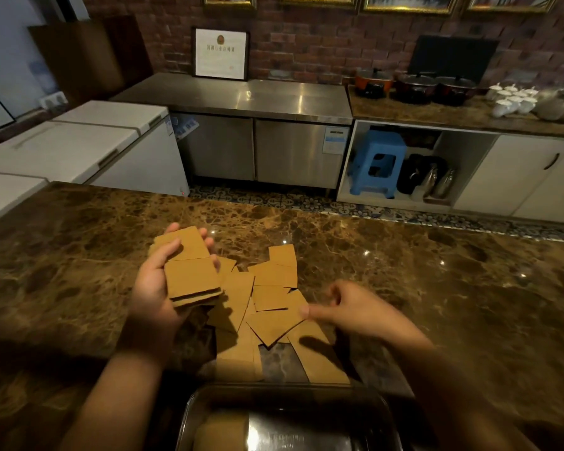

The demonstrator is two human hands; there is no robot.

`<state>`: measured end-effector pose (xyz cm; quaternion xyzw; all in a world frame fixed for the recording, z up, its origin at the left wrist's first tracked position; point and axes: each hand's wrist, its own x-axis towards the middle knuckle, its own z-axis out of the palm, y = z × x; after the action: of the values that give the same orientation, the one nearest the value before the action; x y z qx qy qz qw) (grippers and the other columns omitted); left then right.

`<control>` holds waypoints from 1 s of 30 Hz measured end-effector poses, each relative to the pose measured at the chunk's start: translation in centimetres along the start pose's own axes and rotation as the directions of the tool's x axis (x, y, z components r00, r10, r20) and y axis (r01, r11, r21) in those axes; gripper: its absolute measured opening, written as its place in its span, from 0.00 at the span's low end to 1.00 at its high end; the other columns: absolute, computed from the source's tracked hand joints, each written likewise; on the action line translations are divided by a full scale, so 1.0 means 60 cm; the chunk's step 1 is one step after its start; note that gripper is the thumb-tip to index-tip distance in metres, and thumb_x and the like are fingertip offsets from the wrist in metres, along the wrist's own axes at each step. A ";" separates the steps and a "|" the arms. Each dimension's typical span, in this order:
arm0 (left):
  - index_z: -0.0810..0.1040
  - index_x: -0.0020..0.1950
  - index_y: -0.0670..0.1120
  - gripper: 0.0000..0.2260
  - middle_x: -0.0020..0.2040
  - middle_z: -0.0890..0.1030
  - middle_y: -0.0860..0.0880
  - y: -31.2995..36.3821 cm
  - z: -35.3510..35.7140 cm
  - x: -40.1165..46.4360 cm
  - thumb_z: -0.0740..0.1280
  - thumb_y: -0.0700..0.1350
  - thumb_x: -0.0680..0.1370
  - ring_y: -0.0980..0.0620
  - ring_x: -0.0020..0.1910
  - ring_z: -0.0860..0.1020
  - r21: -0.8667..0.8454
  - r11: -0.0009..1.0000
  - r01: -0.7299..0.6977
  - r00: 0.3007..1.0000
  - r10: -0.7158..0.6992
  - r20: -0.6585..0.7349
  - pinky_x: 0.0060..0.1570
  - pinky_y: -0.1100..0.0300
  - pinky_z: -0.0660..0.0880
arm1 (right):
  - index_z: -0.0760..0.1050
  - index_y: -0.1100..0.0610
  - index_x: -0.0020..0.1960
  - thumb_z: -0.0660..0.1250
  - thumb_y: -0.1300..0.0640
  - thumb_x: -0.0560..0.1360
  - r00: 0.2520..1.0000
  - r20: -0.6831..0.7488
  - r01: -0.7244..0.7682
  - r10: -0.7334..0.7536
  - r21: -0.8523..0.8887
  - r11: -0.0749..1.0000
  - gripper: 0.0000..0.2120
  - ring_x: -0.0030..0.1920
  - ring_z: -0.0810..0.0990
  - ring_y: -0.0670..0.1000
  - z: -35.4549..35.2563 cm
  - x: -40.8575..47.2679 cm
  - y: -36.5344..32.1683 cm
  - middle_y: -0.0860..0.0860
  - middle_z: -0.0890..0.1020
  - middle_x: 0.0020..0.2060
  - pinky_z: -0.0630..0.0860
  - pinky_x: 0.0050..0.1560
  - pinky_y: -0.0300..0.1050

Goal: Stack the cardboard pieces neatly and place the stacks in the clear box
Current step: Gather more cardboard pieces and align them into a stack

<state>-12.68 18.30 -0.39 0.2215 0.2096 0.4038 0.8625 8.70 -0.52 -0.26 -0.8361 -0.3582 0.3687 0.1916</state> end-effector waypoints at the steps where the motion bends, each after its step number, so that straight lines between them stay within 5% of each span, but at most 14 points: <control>1: 0.75 0.65 0.54 0.15 0.56 0.84 0.40 0.005 -0.007 0.000 0.62 0.42 0.80 0.44 0.49 0.84 0.012 1.000 -0.005 1.000 0.005 -0.015 0.42 0.50 0.82 | 0.76 0.50 0.60 0.71 0.23 0.56 0.996 0.076 -0.043 0.053 -0.128 0.991 0.42 0.51 0.80 0.47 0.016 -0.004 0.003 0.46 0.81 0.52 0.78 0.46 0.43; 3: 0.75 0.65 0.54 0.14 0.56 0.84 0.40 0.001 -0.012 -0.002 0.61 0.43 0.81 0.45 0.49 0.84 0.037 0.999 0.008 1.000 -0.007 -0.030 0.41 0.50 0.82 | 0.79 0.50 0.51 0.71 0.21 0.48 0.985 0.141 -0.049 0.101 -0.330 0.943 0.42 0.45 0.80 0.46 0.051 -0.005 0.007 0.45 0.82 0.45 0.76 0.40 0.42; 7: 0.75 0.64 0.54 0.13 0.54 0.84 0.40 -0.030 0.000 -0.005 0.60 0.42 0.82 0.44 0.47 0.83 0.053 0.996 0.071 0.997 -0.069 -0.043 0.40 0.50 0.82 | 0.72 0.55 0.64 0.78 0.34 0.60 0.992 0.061 -0.053 0.107 -0.574 0.817 0.41 0.60 0.76 0.55 0.092 0.008 0.006 0.54 0.76 0.61 0.75 0.56 0.50; 10: 0.76 0.62 0.53 0.12 0.51 0.85 0.40 -0.052 0.009 -0.006 0.59 0.42 0.82 0.44 0.44 0.85 0.055 0.992 0.114 0.993 -0.112 -0.032 0.40 0.49 0.83 | 0.65 0.54 0.65 0.81 0.43 0.61 0.993 0.073 -0.045 0.095 -0.510 0.859 0.40 0.60 0.77 0.57 0.085 0.013 0.017 0.55 0.77 0.61 0.75 0.55 0.51; 15: 0.77 0.62 0.54 0.13 0.52 0.86 0.40 -0.076 0.016 -0.011 0.60 0.42 0.82 0.43 0.43 0.85 0.043 0.980 0.193 0.981 -0.192 -0.041 0.40 0.48 0.83 | 0.63 0.47 0.56 0.79 0.52 0.61 0.992 0.045 -0.109 0.121 -0.204 0.973 0.31 0.41 0.81 0.44 0.060 0.009 0.051 0.46 0.81 0.45 0.75 0.30 0.37; 19: 0.79 0.62 0.54 0.13 0.55 0.85 0.40 -0.088 0.026 -0.012 0.62 0.42 0.81 0.43 0.45 0.85 0.054 0.973 0.225 0.974 -0.223 -0.044 0.40 0.47 0.83 | 0.77 0.49 0.47 0.74 0.56 0.72 0.993 0.052 -0.104 0.106 -0.034 0.994 0.07 0.40 0.80 0.45 0.024 0.010 0.068 0.48 0.82 0.42 0.82 0.40 0.44; 21: 0.78 0.63 0.53 0.13 0.55 0.85 0.40 -0.093 0.035 -0.011 0.62 0.42 0.81 0.43 0.44 0.85 0.062 0.968 0.241 0.970 -0.239 -0.046 0.41 0.47 0.82 | 0.79 0.48 0.46 0.78 0.43 0.66 0.992 0.079 -0.094 0.097 -0.038 0.995 0.15 0.41 0.81 0.44 0.021 0.003 0.063 0.46 0.84 0.43 0.81 0.42 0.42; 23: 0.77 0.64 0.53 0.13 0.54 0.85 0.40 -0.100 0.045 -0.010 0.62 0.42 0.82 0.43 0.44 0.85 0.075 0.963 0.258 0.966 -0.255 -0.050 0.40 0.47 0.82 | 0.79 0.49 0.55 0.79 0.33 0.56 0.989 0.033 -0.130 0.141 -0.216 0.968 0.33 0.51 0.80 0.46 0.040 -0.002 0.055 0.46 0.82 0.53 0.78 0.50 0.42; 25: 0.77 0.64 0.53 0.13 0.52 0.86 0.40 -0.106 0.053 -0.009 0.62 0.42 0.82 0.43 0.42 0.86 0.086 0.960 0.268 0.963 -0.265 -0.052 0.40 0.47 0.82 | 0.73 0.53 0.66 0.78 0.31 0.56 0.988 -0.057 -0.157 0.146 -0.419 0.895 0.45 0.60 0.77 0.53 0.065 -0.001 0.049 0.52 0.75 0.64 0.76 0.56 0.46; 27: 0.77 0.64 0.53 0.13 0.51 0.86 0.40 -0.110 0.060 -0.012 0.62 0.42 0.82 0.43 0.42 0.86 0.080 0.956 0.284 0.959 -0.281 -0.045 0.40 0.47 0.82 | 0.71 0.53 0.66 0.79 0.37 0.61 0.992 -0.052 -0.124 0.113 -0.425 0.897 0.40 0.60 0.76 0.54 0.074 0.005 0.044 0.53 0.74 0.64 0.76 0.56 0.49; 30: 0.76 0.65 0.53 0.14 0.51 0.86 0.40 -0.110 0.063 -0.017 0.61 0.42 0.82 0.43 0.42 0.86 0.064 0.953 0.296 0.955 -0.294 -0.026 0.38 0.47 0.82 | 0.74 0.46 0.55 0.76 0.47 0.68 0.999 0.001 -0.042 0.043 -0.224 0.974 0.19 0.50 0.80 0.48 0.053 0.010 0.043 0.48 0.81 0.53 0.76 0.45 0.43</control>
<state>-7.23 12.89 -0.78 0.2134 0.2608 0.2650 0.9034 7.77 -1.63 -4.13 -0.8587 -0.3801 0.3323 0.0873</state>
